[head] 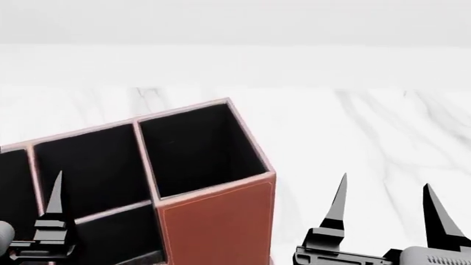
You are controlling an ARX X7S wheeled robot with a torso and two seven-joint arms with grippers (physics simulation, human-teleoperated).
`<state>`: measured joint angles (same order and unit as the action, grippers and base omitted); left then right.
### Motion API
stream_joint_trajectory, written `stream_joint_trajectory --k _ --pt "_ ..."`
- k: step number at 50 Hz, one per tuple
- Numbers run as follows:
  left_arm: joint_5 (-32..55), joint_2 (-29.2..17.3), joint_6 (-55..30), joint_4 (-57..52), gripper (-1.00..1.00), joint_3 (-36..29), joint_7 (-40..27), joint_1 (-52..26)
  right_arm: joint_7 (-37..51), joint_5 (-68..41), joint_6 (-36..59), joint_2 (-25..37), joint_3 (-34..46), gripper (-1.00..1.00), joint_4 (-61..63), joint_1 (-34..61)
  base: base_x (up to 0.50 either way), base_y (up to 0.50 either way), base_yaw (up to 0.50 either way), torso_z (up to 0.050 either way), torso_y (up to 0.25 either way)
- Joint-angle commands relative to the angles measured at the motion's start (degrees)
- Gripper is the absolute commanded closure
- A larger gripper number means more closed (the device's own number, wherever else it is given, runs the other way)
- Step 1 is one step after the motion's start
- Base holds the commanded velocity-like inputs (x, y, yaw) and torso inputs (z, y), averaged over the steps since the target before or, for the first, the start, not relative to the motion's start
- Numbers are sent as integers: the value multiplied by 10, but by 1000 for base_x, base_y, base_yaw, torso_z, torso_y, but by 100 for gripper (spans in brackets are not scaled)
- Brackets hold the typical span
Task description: Pick up the book and place it in the front compartment of the caddy.
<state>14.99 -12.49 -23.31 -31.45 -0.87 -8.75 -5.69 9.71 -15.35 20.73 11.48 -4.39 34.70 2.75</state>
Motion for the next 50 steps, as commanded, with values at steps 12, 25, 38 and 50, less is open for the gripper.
stream_joint_trajectory --k 12,25,38,50 --pt "9 -10 3 3 -100 -11 -9 -1 27 -11 31 7 5 -100 -18 18 159 0 0 0 1" --pt "12 -16 11 7 -100 -15 -13 2 36 0 -8 10 9 -100 -17 7 0 0 374 0 0" --pt "16 -20 12 6 -100 -18 -18 3 41 -2 -22 15 15 -100 -25 2 0 0 500 0 0" --pt "20 -23 12 8 -100 -20 -21 1 50 -8 -11 22 18 -100 -19 8 0 0 500 0 0"
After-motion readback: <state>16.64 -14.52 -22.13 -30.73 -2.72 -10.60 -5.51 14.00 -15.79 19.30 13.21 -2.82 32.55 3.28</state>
